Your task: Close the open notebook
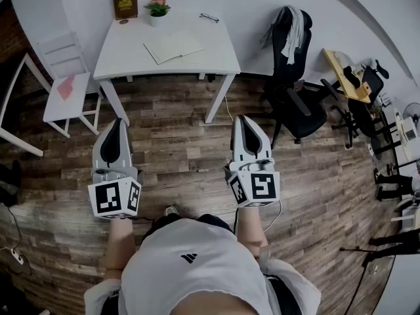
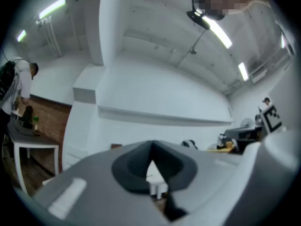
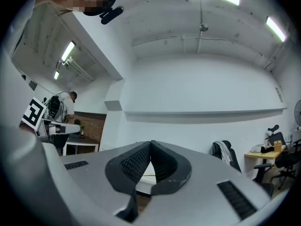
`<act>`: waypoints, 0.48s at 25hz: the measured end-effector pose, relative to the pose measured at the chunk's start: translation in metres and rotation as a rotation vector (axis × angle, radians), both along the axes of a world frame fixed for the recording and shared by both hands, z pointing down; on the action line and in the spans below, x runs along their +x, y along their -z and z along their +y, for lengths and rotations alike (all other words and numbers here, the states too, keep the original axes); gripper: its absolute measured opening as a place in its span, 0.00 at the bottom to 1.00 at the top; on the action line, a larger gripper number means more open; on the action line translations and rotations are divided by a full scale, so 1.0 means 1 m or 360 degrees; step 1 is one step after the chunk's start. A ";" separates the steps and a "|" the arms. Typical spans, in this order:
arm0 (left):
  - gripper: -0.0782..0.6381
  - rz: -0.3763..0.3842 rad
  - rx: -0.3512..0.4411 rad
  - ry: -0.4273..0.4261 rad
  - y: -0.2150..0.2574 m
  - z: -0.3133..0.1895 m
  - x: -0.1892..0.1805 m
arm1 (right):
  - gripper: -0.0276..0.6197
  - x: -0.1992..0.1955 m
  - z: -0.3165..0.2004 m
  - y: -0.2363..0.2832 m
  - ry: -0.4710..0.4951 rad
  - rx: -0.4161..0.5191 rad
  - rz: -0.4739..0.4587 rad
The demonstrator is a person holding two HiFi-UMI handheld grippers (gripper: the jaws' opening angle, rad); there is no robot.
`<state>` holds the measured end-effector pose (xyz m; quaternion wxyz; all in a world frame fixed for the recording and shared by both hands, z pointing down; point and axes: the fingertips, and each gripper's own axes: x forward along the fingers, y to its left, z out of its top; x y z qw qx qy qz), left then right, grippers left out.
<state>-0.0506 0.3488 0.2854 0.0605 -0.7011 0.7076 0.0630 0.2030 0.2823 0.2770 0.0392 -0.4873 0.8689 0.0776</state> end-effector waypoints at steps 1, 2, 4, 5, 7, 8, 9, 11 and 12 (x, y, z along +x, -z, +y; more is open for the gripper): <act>0.12 -0.0002 0.0000 0.0002 0.000 0.002 -0.001 | 0.04 0.000 0.001 -0.001 -0.0003 -0.0004 0.0002; 0.12 -0.0004 0.0000 0.0005 0.000 0.003 -0.002 | 0.04 0.000 0.003 -0.003 -0.0005 -0.0007 0.0003; 0.12 -0.0004 -0.0004 0.0008 -0.001 0.005 -0.005 | 0.04 -0.002 0.004 -0.004 -0.0009 -0.0011 0.0004; 0.12 -0.0003 -0.0007 0.0009 -0.001 0.005 -0.007 | 0.04 -0.003 0.004 -0.004 -0.0010 -0.0013 0.0003; 0.12 -0.0003 -0.0011 0.0006 -0.002 0.006 -0.009 | 0.04 -0.005 0.004 -0.004 -0.0013 -0.0012 0.0004; 0.12 -0.0003 -0.0012 0.0004 -0.002 0.006 -0.010 | 0.04 -0.006 0.005 -0.004 -0.0014 -0.0011 0.0006; 0.12 -0.0001 -0.0012 0.0004 -0.003 0.007 -0.011 | 0.04 -0.007 0.006 -0.004 -0.0015 -0.0010 0.0008; 0.12 0.0006 -0.0009 0.0007 -0.003 0.008 -0.013 | 0.04 -0.010 0.007 -0.004 -0.0016 -0.0008 0.0011; 0.12 0.0007 -0.0008 0.0008 -0.003 0.008 -0.015 | 0.04 -0.011 0.007 -0.004 -0.0017 -0.0007 0.0013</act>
